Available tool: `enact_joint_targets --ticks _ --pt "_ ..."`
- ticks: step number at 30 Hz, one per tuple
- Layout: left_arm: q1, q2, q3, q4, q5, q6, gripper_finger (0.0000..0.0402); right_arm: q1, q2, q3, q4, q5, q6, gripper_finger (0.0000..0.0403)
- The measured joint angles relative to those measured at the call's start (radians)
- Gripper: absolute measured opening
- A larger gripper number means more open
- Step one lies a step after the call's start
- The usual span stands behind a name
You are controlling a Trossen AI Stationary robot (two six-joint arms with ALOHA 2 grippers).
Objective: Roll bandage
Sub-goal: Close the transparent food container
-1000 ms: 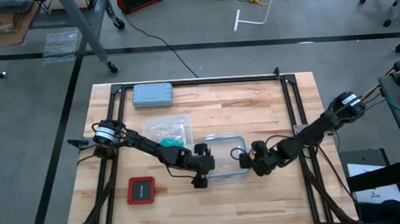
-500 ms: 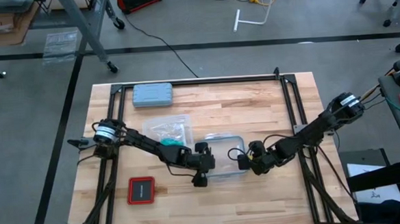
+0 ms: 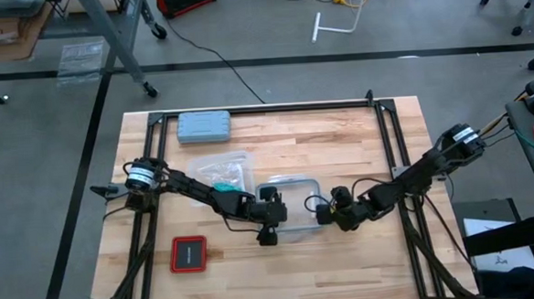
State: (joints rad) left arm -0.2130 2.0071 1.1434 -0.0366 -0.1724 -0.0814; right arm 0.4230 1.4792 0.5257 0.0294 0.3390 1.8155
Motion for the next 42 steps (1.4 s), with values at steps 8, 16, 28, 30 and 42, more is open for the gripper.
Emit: enact_joint_targets --ticks 8,16,28,30,42 --pt "0.002 0.000 -0.001 -0.001 0.009 0.000 0.0000 0.000 0.038 -0.087 0.245 0.069 -0.052 0.0171" --pt "0.007 0.001 -0.001 0.005 0.018 -0.001 0.0000 0.001 0.071 -0.114 0.338 0.065 -0.106 0.0155" --pt "0.020 0.003 -0.001 0.024 0.042 0.020 0.0000 -0.119 0.082 -0.027 0.206 -0.155 -0.062 0.0118" --pt "0.022 0.003 -0.001 0.028 0.041 0.021 0.0000 -0.135 0.082 -0.022 0.208 -0.171 -0.083 0.0112" --pt "0.026 0.003 -0.003 0.044 0.033 0.026 0.0000 -0.153 0.084 -0.024 0.259 -0.106 -0.231 0.0005"
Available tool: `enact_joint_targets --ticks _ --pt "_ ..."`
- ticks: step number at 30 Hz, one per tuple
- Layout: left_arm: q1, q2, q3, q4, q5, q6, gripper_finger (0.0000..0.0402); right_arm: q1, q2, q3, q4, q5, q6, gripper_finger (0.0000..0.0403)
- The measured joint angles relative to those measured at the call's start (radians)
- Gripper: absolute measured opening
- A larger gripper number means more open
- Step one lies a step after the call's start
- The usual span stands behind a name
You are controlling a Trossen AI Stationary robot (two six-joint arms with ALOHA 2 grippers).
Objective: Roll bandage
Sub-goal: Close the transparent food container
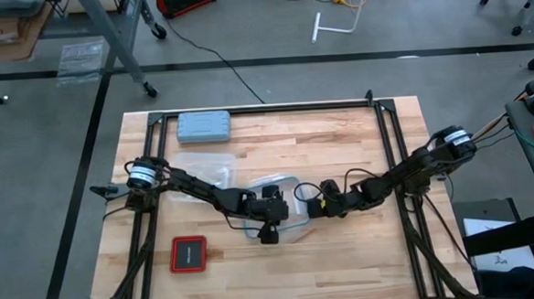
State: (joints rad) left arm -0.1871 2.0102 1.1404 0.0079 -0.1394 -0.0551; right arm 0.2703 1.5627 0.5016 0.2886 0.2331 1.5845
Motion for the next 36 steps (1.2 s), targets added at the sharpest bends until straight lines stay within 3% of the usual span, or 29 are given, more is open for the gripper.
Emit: enact_joint_targets --ticks 10,19,25,36 --pt "0.000 0.001 0.000 0.012 0.000 0.000 0.0000 0.001 0.001 -0.001 0.009 0.040 0.003 0.0000" --pt "0.004 0.002 0.002 0.019 0.007 -0.016 0.0000 0.027 -0.004 0.002 -0.070 0.000 0.309 0.0005" --pt "0.006 0.002 -0.002 0.019 0.000 -0.035 0.0000 0.063 -0.012 0.003 -0.136 0.020 0.494 0.0049" --pt "0.006 0.002 -0.003 0.020 0.001 -0.006 0.0000 0.063 -0.025 0.006 -0.115 0.122 0.524 0.0139"
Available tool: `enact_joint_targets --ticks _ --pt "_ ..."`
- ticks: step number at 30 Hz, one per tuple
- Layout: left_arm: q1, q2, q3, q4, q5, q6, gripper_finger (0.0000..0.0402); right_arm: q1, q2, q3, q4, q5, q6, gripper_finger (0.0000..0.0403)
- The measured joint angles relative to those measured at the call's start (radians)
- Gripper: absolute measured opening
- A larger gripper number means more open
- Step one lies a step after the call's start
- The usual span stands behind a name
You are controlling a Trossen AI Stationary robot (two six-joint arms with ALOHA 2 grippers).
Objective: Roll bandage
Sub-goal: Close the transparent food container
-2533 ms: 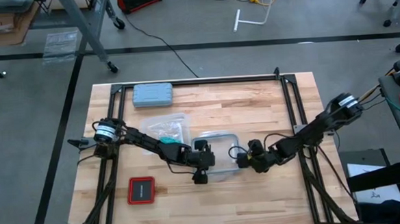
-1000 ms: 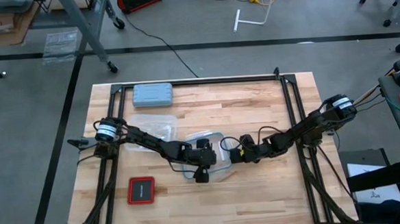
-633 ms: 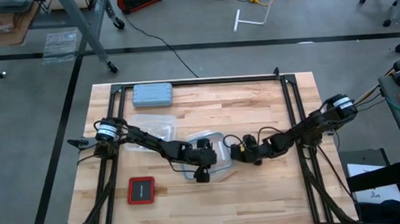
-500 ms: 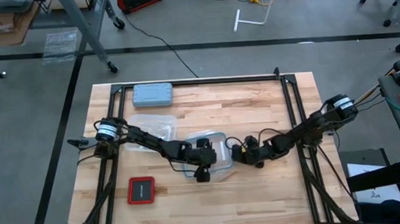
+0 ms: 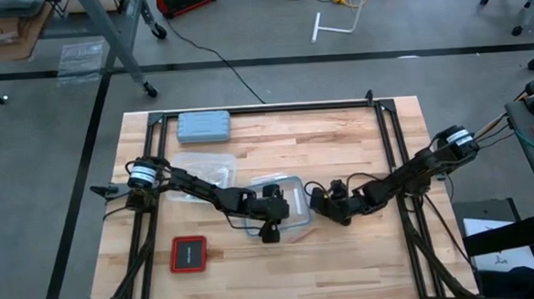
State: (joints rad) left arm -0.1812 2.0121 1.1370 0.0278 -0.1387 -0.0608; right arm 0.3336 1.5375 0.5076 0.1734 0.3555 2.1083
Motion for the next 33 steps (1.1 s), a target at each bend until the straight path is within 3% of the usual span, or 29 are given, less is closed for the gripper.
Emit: enact_joint_targets --ticks 6,20,27,33 --pt "0.000 0.000 -0.001 0.007 -0.001 0.000 0.0000 0.000 0.017 0.002 0.011 0.062 0.052 0.0155" --pt "0.000 0.000 -0.002 0.035 0.022 0.001 0.0000 -0.072 0.073 0.024 0.045 0.028 0.136 0.0131" --pt "0.000 0.000 -0.002 0.037 0.028 0.008 0.0000 -0.092 0.102 0.026 0.052 0.034 0.218 0.0100" --pt "0.000 0.000 -0.002 0.040 0.030 0.012 0.0000 -0.100 0.117 0.049 0.033 0.065 0.187 0.0041"
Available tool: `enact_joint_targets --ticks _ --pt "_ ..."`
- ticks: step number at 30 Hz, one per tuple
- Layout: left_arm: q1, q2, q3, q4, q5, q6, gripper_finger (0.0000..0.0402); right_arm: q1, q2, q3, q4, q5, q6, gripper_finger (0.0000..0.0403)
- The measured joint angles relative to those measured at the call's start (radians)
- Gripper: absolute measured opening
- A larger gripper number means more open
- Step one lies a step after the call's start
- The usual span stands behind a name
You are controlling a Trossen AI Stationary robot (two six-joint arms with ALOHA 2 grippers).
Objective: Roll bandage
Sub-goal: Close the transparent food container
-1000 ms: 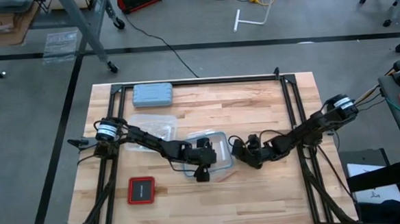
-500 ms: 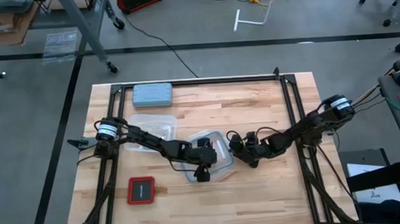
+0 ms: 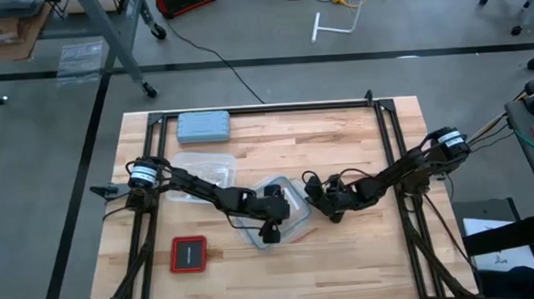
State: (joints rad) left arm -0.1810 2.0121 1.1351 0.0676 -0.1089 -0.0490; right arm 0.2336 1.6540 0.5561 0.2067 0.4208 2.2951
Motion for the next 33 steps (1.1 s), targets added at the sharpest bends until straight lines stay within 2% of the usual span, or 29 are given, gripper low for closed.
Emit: enact_joint_targets --ticks 4,10,17,22,26,27,33 --pt "0.000 0.000 0.000 0.001 0.003 0.000 0.0000 -0.001 0.011 0.013 -0.012 0.020 -0.063 0.0005" --pt "-0.001 0.000 0.000 0.005 0.003 0.003 0.0000 0.001 0.010 0.013 -0.016 0.061 -0.099 0.0000" --pt "-0.003 0.000 0.000 0.014 0.002 -0.012 0.0000 0.023 0.010 0.010 0.030 0.153 -0.264 0.0000" --pt "-0.003 0.000 0.000 0.090 0.048 -0.058 0.0000 0.043 0.010 0.011 0.059 0.223 -0.404 0.0000" --pt "-0.005 -0.004 0.000 0.083 0.048 -0.064 0.0000 0.044 0.001 0.008 0.061 0.227 -0.474 0.0000" --pt "-0.005 -0.007 0.000 0.082 0.048 -0.064 0.0000 0.044 -0.009 0.008 0.059 0.218 -0.516 0.0000" --pt "-0.006 -0.016 0.000 0.079 0.049 -0.064 0.0000 0.026 -0.106 0.006 0.054 0.162 -1.005 0.0000"
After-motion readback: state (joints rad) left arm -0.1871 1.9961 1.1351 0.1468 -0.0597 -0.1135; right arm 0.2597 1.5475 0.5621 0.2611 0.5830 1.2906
